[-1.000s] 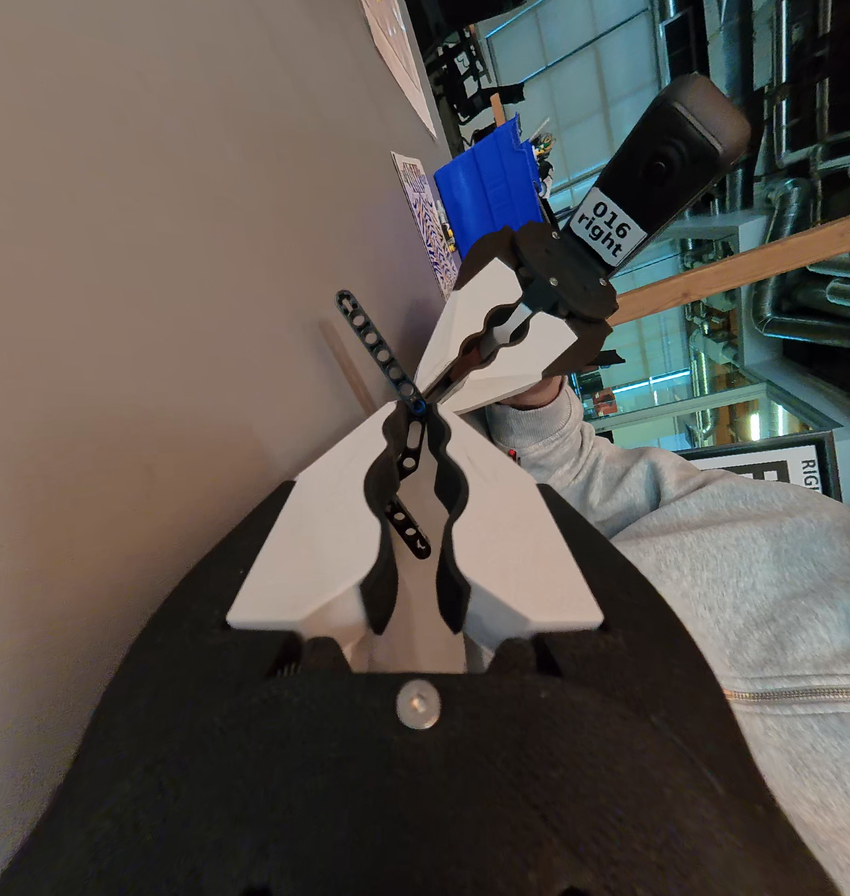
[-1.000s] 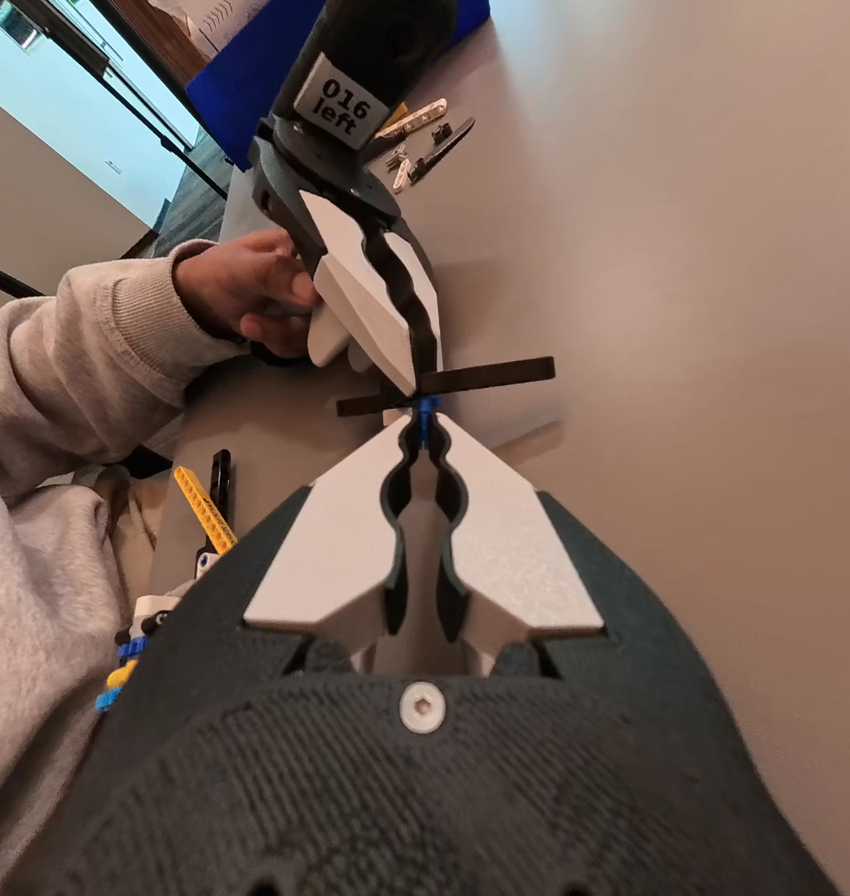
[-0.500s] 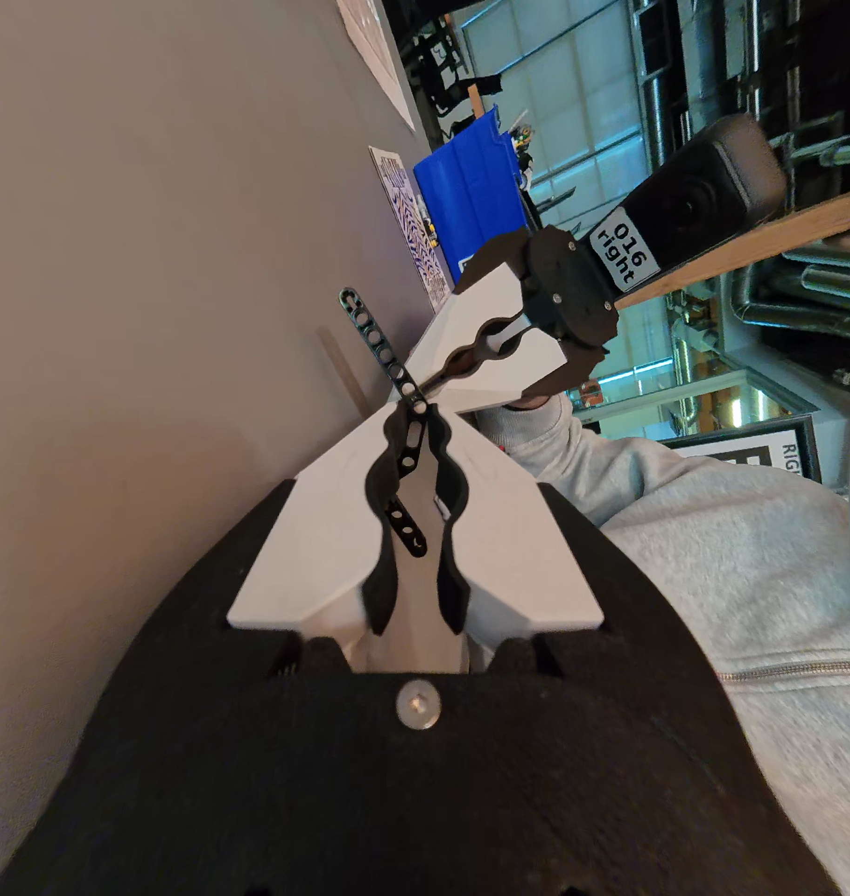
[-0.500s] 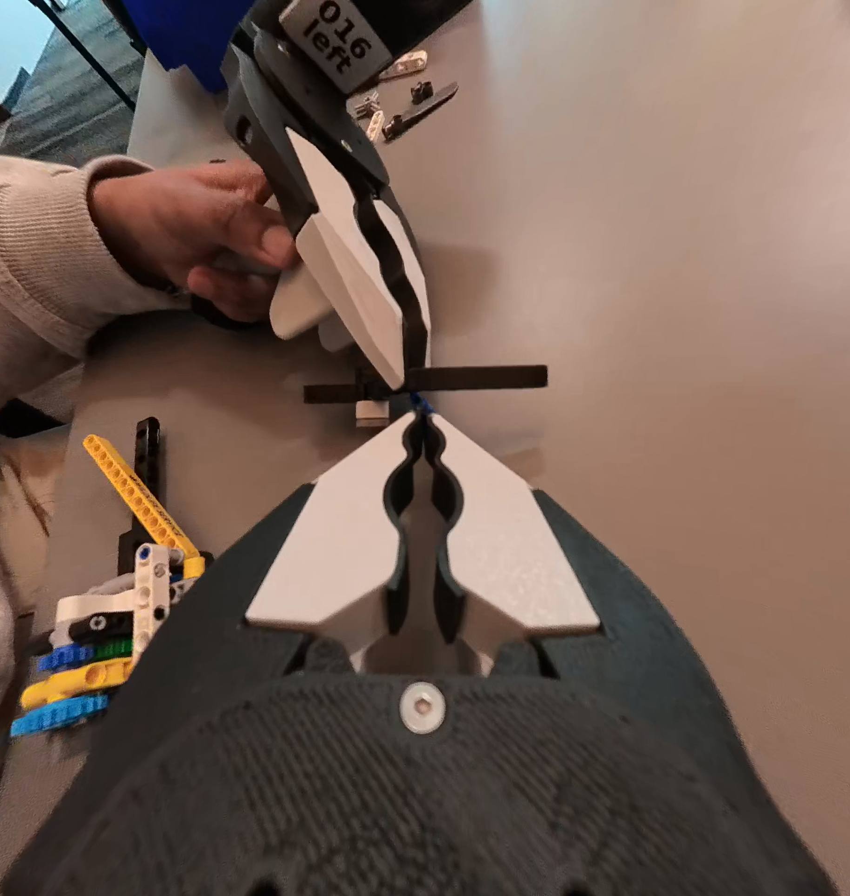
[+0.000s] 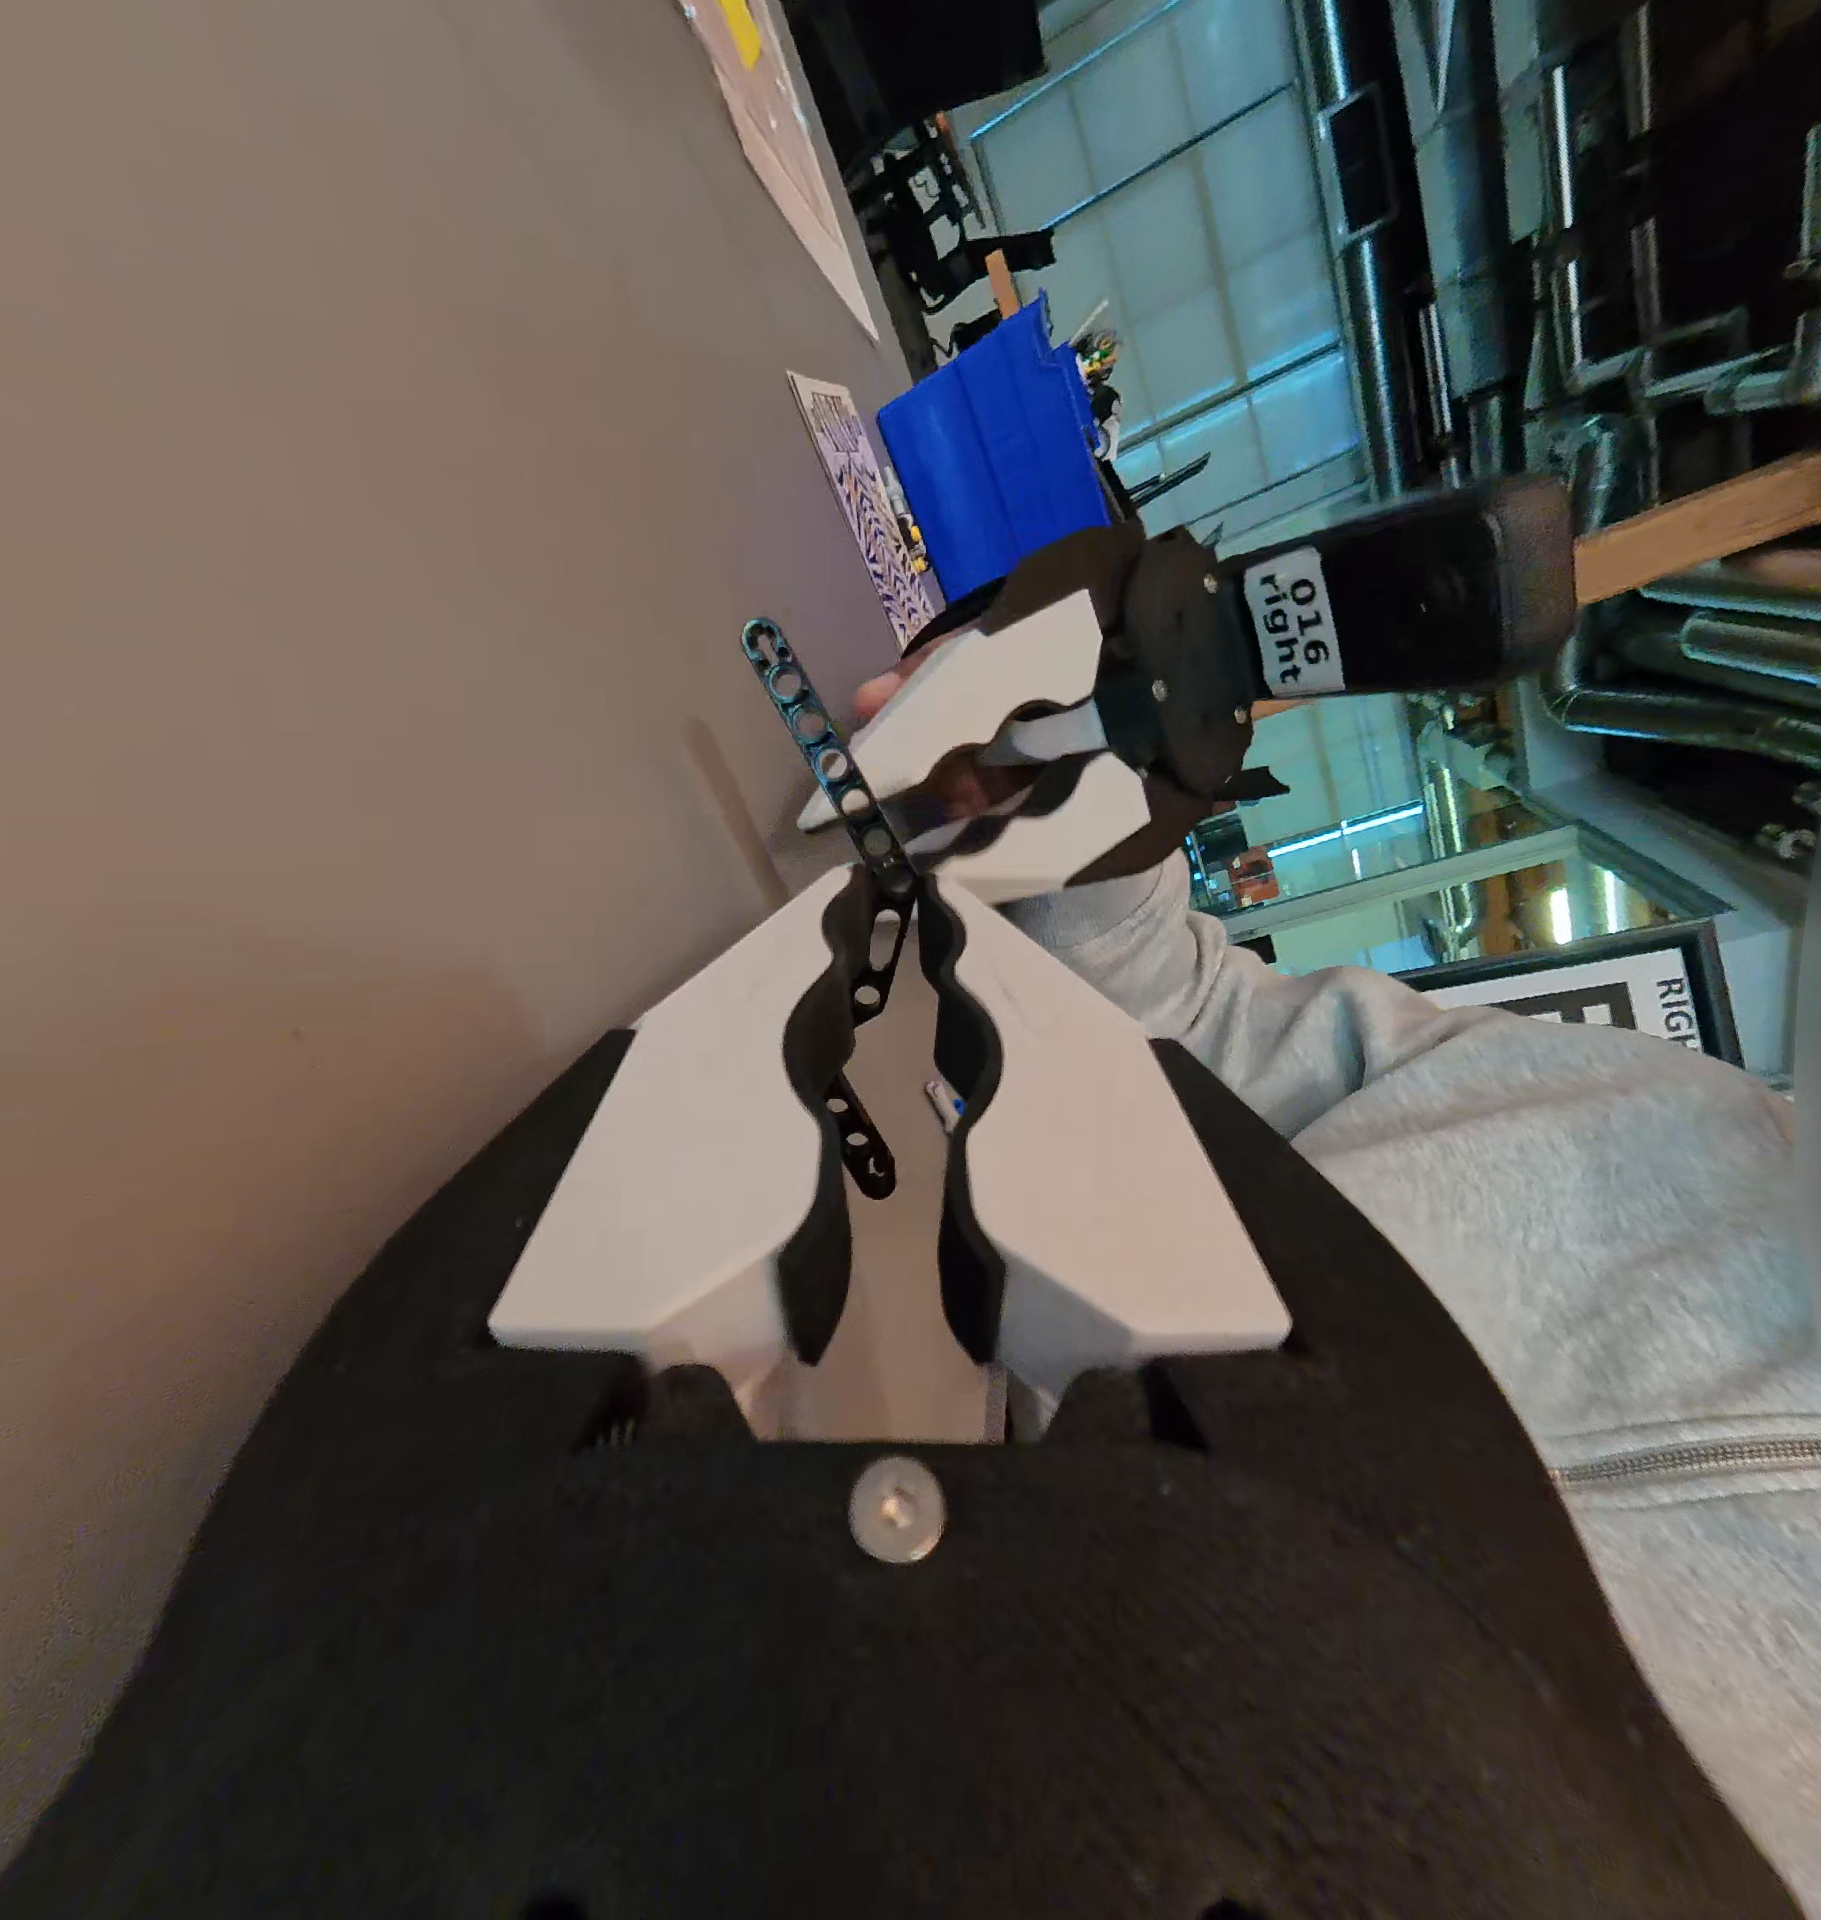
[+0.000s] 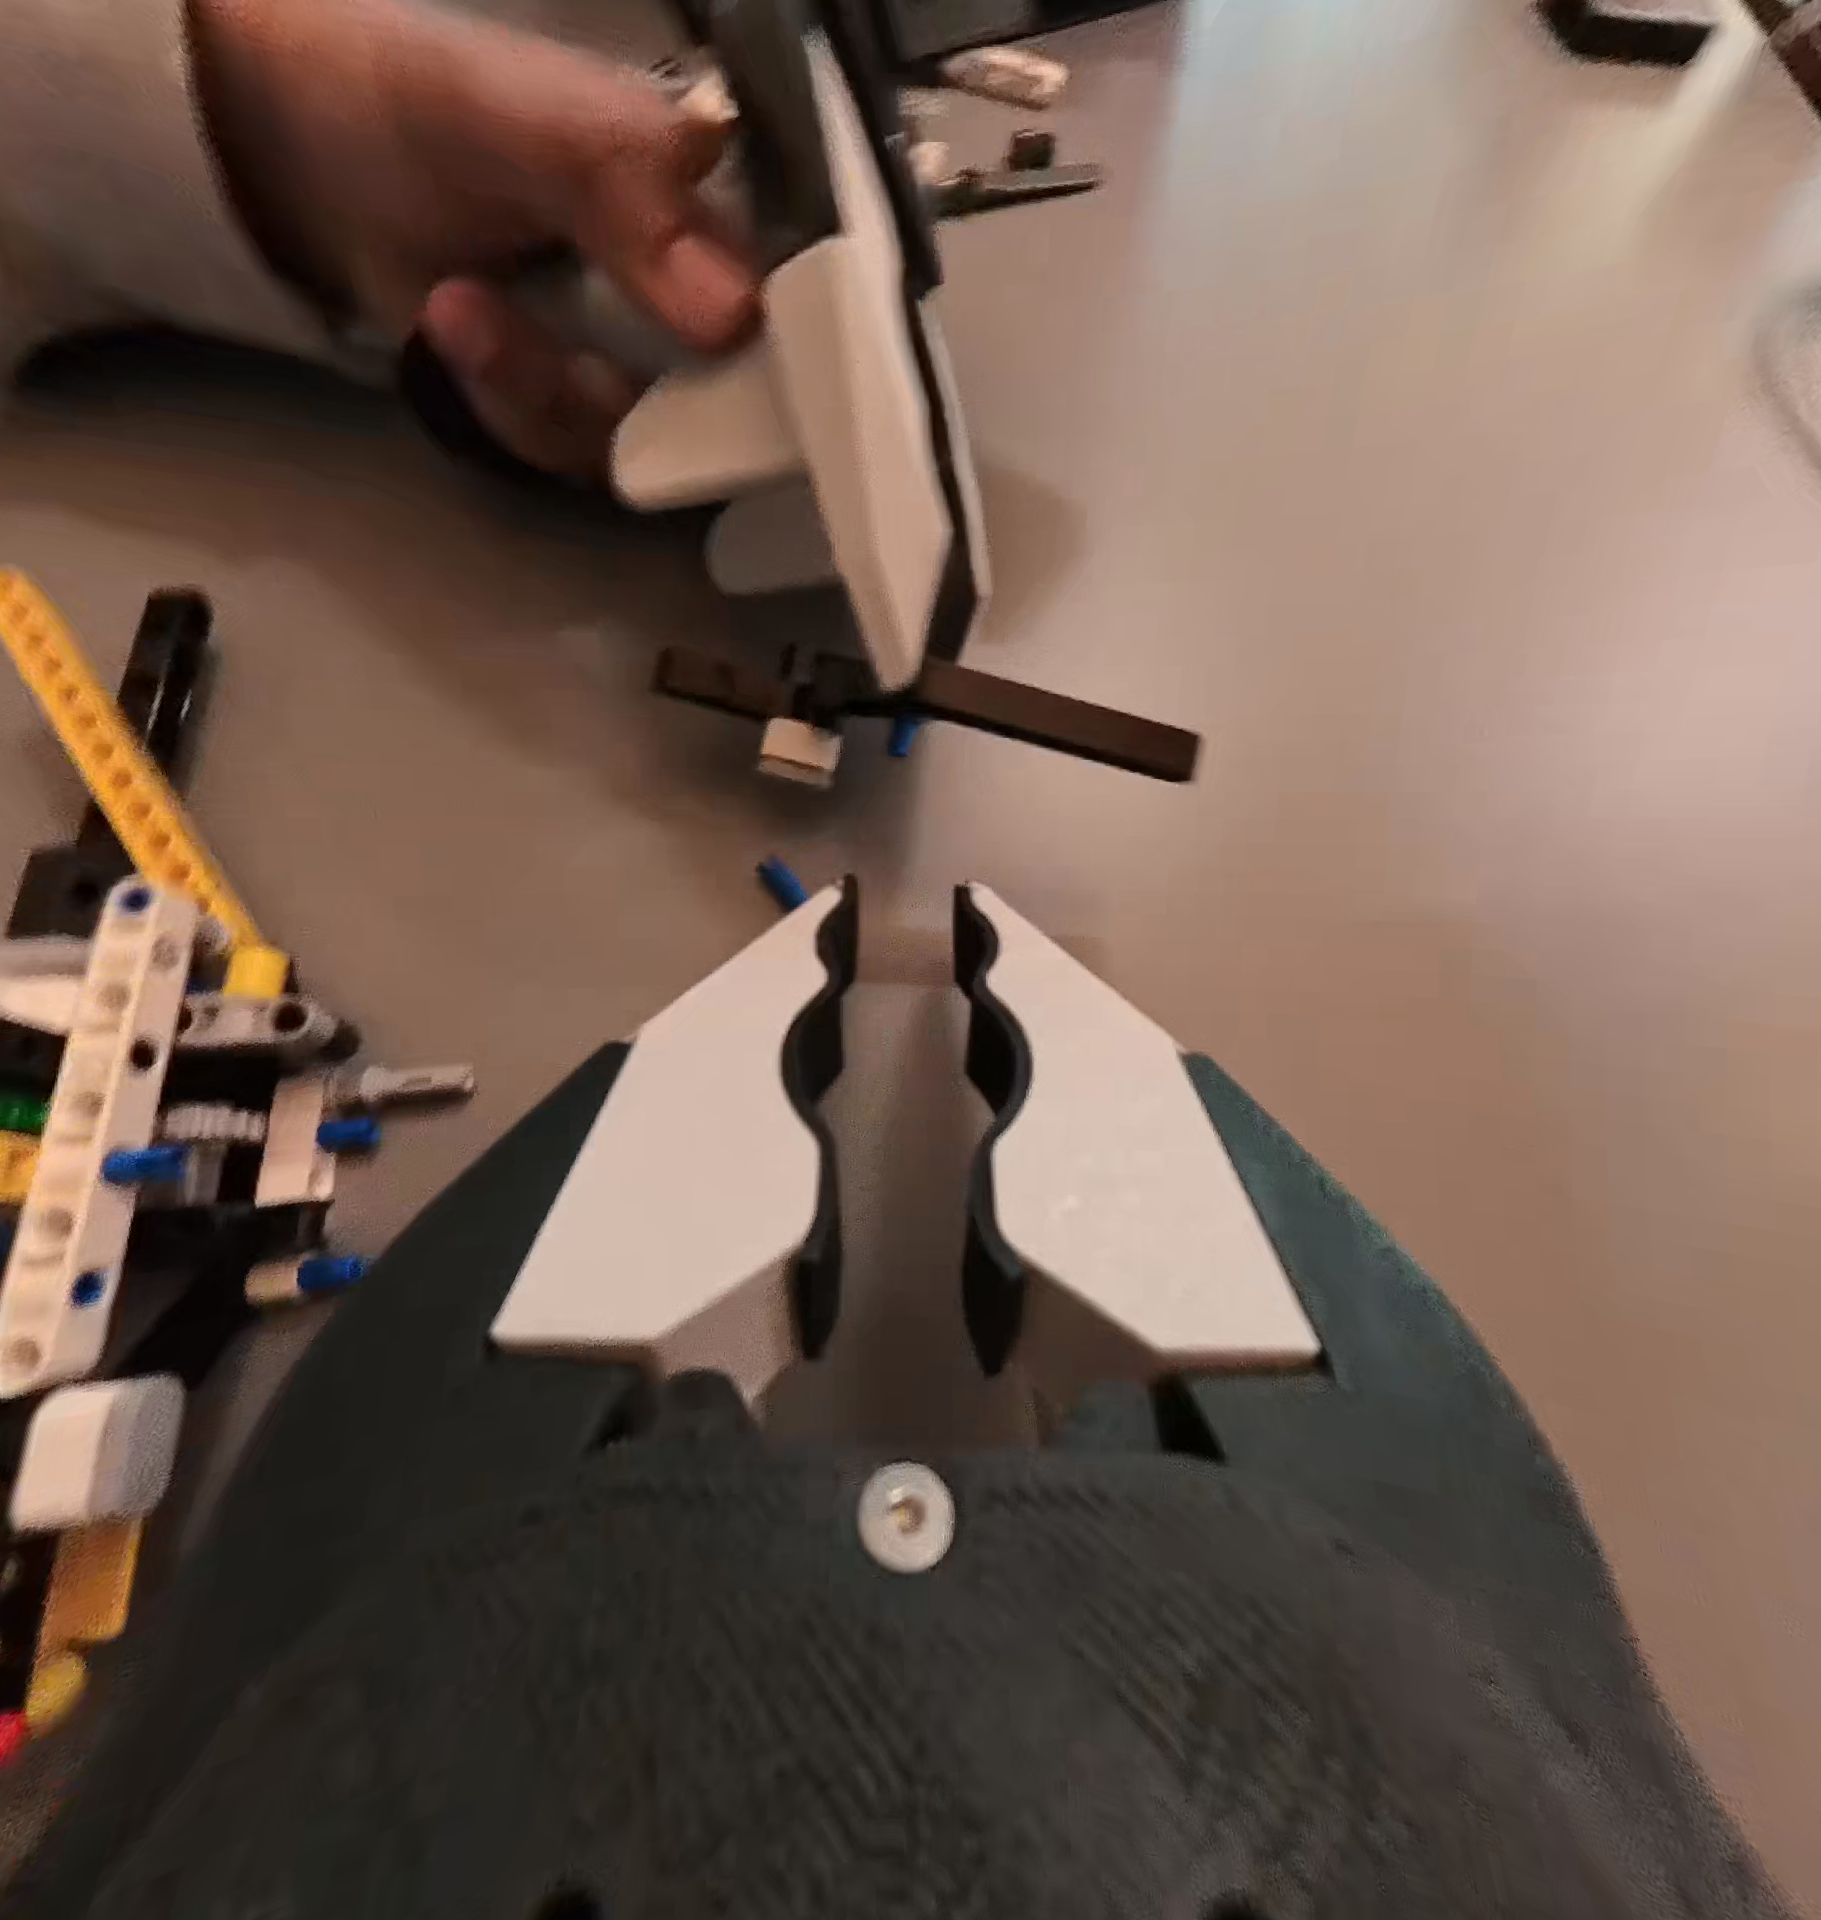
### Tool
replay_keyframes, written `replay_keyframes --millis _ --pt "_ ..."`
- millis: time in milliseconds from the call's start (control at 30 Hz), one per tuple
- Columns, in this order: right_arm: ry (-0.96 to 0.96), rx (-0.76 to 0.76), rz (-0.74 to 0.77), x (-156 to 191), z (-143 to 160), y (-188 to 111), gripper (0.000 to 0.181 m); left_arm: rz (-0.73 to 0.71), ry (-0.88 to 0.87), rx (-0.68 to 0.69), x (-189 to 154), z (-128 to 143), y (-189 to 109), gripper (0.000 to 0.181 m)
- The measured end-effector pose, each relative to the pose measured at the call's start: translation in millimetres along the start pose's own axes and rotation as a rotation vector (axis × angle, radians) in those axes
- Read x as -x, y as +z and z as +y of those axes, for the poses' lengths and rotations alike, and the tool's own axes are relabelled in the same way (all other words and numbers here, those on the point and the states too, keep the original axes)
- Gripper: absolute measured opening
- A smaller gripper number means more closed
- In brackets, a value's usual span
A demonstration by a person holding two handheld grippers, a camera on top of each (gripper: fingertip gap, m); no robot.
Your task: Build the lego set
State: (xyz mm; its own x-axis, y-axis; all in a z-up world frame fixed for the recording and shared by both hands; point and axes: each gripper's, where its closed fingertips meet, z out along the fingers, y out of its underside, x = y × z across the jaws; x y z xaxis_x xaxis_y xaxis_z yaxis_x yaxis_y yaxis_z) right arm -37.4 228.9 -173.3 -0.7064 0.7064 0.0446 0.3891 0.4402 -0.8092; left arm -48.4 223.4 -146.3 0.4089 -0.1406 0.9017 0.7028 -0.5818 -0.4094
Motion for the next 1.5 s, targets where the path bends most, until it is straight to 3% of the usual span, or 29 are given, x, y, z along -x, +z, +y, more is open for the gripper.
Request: replay_keyframes --millis 233,433,533,633,833,967,1133,1500 --pt "-0.109 0.080 -0.133 26 16 1 0.025 0.003 -0.007 0.018 0 3 1 0.007" --pt "-0.090 0.089 -0.196 33 18 -1 0.005 0.007 -0.014 0.021 0 3 1 0.007" --pt "-0.077 0.090 -0.198 33 18 -1 0.003 0.004 -0.014 0.022 1 3 1 0.007" --pt "-0.048 0.084 -0.144 23 15 1 0.003 0.008 -0.017 0.010 0 1 0 0.007" --pt "0.161 -0.212 0.041 -15 -37 -24 0.001 0.096 -0.050 -0.070 -9 -10 -8 0.007" --pt "0.163 -0.161 0.090 -13 -39 -19 0.002 0.156 -0.067 -0.131 -14 -19 -16 0.007" --pt "0.070 -0.071 0.116 -10 -24 -10 0.002 0.023 0.014 -0.042 -4 -4 -3 0.008" --pt "0.050 -0.161 0.070 -14 -23 -18 0.002 -0.075 0.021 -0.064 8 -7 -8 0.024"
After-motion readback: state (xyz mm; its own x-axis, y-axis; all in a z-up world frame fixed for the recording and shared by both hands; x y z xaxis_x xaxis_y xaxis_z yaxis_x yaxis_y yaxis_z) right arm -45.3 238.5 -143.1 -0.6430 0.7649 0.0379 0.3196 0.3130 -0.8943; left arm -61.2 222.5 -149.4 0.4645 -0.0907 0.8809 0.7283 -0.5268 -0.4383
